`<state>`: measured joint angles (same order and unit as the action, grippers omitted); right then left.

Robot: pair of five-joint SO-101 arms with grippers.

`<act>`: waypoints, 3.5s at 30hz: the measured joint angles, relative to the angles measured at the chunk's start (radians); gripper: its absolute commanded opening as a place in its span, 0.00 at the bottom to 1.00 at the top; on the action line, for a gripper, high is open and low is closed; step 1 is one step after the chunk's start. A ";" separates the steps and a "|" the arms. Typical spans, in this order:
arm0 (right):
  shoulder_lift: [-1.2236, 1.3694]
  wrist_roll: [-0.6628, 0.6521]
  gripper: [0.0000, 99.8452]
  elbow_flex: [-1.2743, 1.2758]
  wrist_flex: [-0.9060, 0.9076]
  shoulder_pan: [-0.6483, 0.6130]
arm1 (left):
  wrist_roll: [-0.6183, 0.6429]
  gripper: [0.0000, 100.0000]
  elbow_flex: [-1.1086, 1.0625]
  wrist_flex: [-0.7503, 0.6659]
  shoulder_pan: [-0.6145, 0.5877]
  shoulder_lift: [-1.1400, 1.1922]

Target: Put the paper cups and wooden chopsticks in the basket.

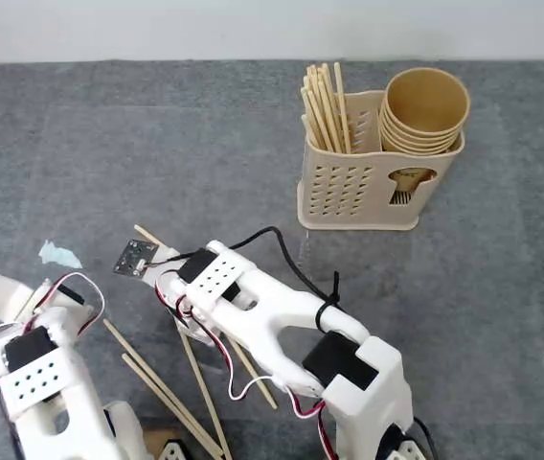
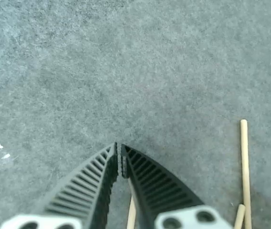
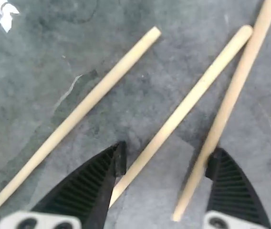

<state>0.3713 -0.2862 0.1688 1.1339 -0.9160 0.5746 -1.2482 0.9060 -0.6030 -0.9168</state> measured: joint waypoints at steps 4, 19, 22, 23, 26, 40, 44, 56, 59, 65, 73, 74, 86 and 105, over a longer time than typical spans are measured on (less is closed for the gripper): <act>0.021 -0.046 0.03 -0.038 0.028 0.005 | 0.000 0.01 0.000 0.000 0.000 0.000; 0.123 -0.110 0.01 -0.196 0.192 0.080 | 0.000 0.01 0.000 0.000 0.000 0.000; 0.083 -0.120 0.01 -0.173 0.235 0.101 | 0.000 0.01 0.000 0.000 0.000 0.000; 0.069 -0.121 0.01 -0.172 0.253 0.112 | 0.000 0.01 0.000 0.000 0.000 0.000; 0.008 -0.149 0.01 -0.172 0.302 0.147 | 0.000 0.01 0.000 0.000 0.000 0.000; -0.439 -0.245 0.01 -0.172 0.442 0.342 | 0.000 0.01 0.000 0.000 0.000 0.000; -0.620 -0.261 0.01 -0.187 0.443 0.345 | 0.000 0.01 0.000 0.000 0.000 0.000; -0.715 -0.199 0.07 -0.269 0.445 0.345 | 0.000 0.01 0.000 0.000 0.000 0.000; -0.643 -0.181 0.14 -0.163 0.437 0.307 | 0.000 0.01 0.000 0.000 0.000 0.000; -0.506 -0.152 0.25 0.051 0.301 0.201 | 0.000 0.01 0.000 0.000 0.000 0.000; -0.347 -0.038 0.32 0.161 0.101 0.110 | 0.000 0.01 0.000 0.000 0.000 0.000; -0.321 -0.035 0.32 0.161 0.086 0.098 | 0.000 0.01 0.000 0.000 0.000 0.000; -0.046 -0.031 0.21 0.066 0.021 0.078 | 0.000 0.01 0.000 0.000 0.000 0.000; 0.097 -0.043 0.01 -0.141 0.080 0.147 | 0.000 0.01 0.000 0.000 0.000 0.000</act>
<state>0.4680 -0.3291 0.0276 1.2137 -0.7687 0.5746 -1.2482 0.9060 -0.6030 -0.9168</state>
